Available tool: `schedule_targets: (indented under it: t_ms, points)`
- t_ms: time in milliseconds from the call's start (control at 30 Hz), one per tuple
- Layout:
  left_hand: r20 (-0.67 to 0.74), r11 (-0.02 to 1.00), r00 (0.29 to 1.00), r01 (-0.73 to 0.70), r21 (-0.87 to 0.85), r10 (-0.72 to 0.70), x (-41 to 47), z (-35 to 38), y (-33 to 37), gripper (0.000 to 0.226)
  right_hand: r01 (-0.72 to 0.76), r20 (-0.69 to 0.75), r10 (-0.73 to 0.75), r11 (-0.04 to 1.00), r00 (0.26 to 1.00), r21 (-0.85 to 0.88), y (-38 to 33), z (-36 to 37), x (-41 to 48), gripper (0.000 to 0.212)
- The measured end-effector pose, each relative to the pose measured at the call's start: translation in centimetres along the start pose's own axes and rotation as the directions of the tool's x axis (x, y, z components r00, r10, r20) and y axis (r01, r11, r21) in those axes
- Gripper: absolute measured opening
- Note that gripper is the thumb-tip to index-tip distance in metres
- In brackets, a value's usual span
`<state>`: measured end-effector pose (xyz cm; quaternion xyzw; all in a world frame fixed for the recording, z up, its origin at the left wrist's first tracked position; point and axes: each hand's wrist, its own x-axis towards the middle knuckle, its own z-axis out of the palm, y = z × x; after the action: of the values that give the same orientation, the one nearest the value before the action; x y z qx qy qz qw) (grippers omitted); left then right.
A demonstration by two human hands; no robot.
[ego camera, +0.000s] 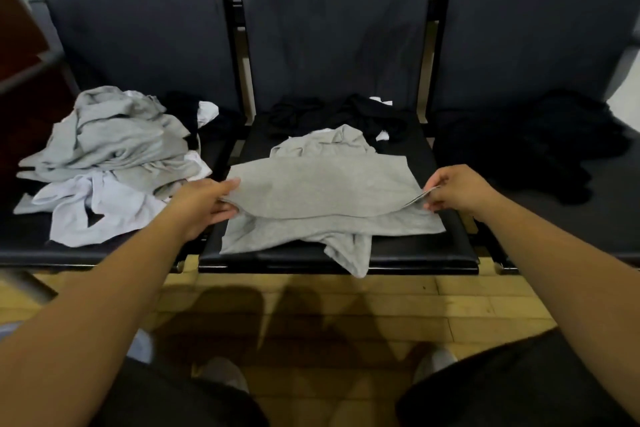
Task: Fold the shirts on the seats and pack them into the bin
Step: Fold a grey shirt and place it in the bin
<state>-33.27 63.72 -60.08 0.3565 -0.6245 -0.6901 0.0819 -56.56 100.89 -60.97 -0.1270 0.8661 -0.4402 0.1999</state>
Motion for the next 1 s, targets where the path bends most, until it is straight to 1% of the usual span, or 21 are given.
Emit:
schedule_targets:
  t_ms: [67, 133, 200, 233, 267, 300, 367, 400, 467, 533, 567, 667, 733, 767, 800, 833, 867, 900, 933, 967, 1000]
  points:
    - [-0.089, 0.999, 0.996, 0.013, -0.049, -0.017, 0.3, 0.4, -1.0, 0.012, -0.02, -0.007, 0.021, 0.995, 1.0, 0.103, 0.3, 0.2, -0.3, 0.017]
    - [-0.129, 0.973, 0.99, 0.035, -0.227, -0.066, 0.3, 0.4, -0.7, 0.01, -0.046, -0.033, 0.058, 0.959, 0.998, 0.278, 0.2, 0.0, -0.3, 0.018]
    - [-0.078, 0.893, 0.992, 0.05, -0.446, -0.094, 0.0, 0.0, 0.2, 0.016, -0.08, -0.05, 0.117, 0.878, 0.992, 0.471, 0.4, -0.4, -0.1, 0.021]
    - [-0.048, 0.864, 0.992, 0.074, -0.498, -0.113, -0.2, -0.3, 0.5, 0.017, -0.096, -0.052, 0.142, 0.855, 0.988, 0.509, 0.6, -0.6, 0.0, 0.023]
    - [-0.014, 0.859, 0.99, 0.116, -0.498, -0.142, -0.5, -0.5, 0.6, 0.017, -0.121, -0.037, 0.161, 0.854, 0.986, 0.505, 0.8, -0.7, -0.1, 0.025]
    - [0.017, 0.873, 0.982, 0.177, -0.455, -0.19, -0.7, -0.8, 0.3, 0.017, -0.152, 0.0, 0.174, 0.863, 0.985, 0.482, 1.1, -0.6, -0.3, 0.026]
    - [0.048, 0.91, 0.95, 0.311, -0.276, -0.31, -0.9, -1.2, -0.9, 0.011, -0.209, 0.092, 0.188, 0.903, 0.978, 0.376, 1.7, -0.2, -0.7, 0.027]
    - [0.046, 0.916, 0.932, 0.361, -0.173, -0.359, -1.0, -1.3, -1.7, 0.009, -0.207, 0.109, 0.182, 0.933, 0.977, 0.294, 1.9, 0.0, -0.9, 0.026]
    - [0.01, 0.915, 0.915, 0.404, -0.015, -0.403, -0.9, -1.5, -2.7, 0.013, -0.139, 0.083, 0.133, 0.987, 0.988, 0.076, 1.9, 0.1, -1.1, 0.021]
    - [-0.024, 0.911, 0.914, 0.405, 0.075, -0.404, -0.6, -1.9, -2.9, 0.019, -0.061, 0.065, 0.071, 0.987, 0.995, -0.152, 1.3, 0.1, -1.5, 0.013]
    - [-0.028, 0.91, 0.915, 0.402, 0.103, -0.402, -0.6, -2.0, -2.8, 0.019, -0.037, 0.075, 0.054, 0.976, 0.996, -0.215, 1.0, 0.0, -1.6, 0.01]
    - [-0.038, 0.916, 0.924, 0.382, 0.124, -0.38, -0.9, -2.0, -2.1, 0.011, 0.021, 0.111, 0.014, 0.95, 0.994, -0.311, 0.9, -0.4, -1.5, 0.013]
    - [-0.069, 0.934, 0.947, 0.321, 0.157, -0.314, -1.0, -2.0, -1.8, 0.01, 0.077, 0.142, -0.019, 0.906, 0.99, -0.417, 1.0, -0.4, -1.5, 0.014]
    - [-0.085, 0.936, 0.968, 0.25, 0.249, -0.236, -1.1, -2.0, -1.8, 0.018, 0.105, 0.162, -0.03, 0.872, 0.986, -0.478, 1.1, -0.4, -1.5, 0.012]
    - [-0.077, 0.896, 0.989, 0.146, 0.42, -0.125, -1.4, -2.1, -1.7, 0.029, 0.134, 0.18, -0.041, 0.83, 0.983, -0.542, 1.2, -0.3, -1.5, 0.01]
    - [-0.012, 0.787, 1.0, 0.016, 0.616, -0.011, -1.6, -2.1, -1.7, 0.038, 0.162, 0.197, -0.051, 0.78, 0.979, -0.605, 1.2, -0.2, -1.6, 0.009]
    - [0.095, 0.626, 0.993, -0.116, 0.771, 0.067, -1.8, -1.8, -1.9, 0.04, 0.188, 0.21, -0.061, 0.724, 0.976, -0.663, 1.0, -0.1, -1.7, 0.007]
    - [0.195, 0.442, 0.976, -0.22, 0.87, 0.101, -1.9, -1.3, -2.1, 0.037, 0.207, 0.218, -0.069, 0.67, 0.973, -0.713, 0.8, 0.0, -1.8, 0.005]
    - [0.265, 0.277, 0.958, -0.286, 0.917, 0.11, -2.0, -0.8, -2.4, 0.029, 0.217, 0.22, -0.074, 0.625, 0.973, -0.75, 0.6, 0.0, -1.8, 0.005]
    - [0.307, 0.154, 0.945, -0.321, 0.934, 0.111, -1.9, -0.3, -2.7, 0.017, 0.215, 0.21, -0.078, 0.593, 0.974, -0.776, 0.3, 0.0, -1.9, 0.007]
    - [0.323, 0.077, 0.939, -0.332, 0.94, 0.116, -1.8, 0.1, -3.0, 0.007, 0.205, 0.19, -0.087, 0.574, 0.978, -0.793, 0.2, 0.0, -2.0, 0.01]
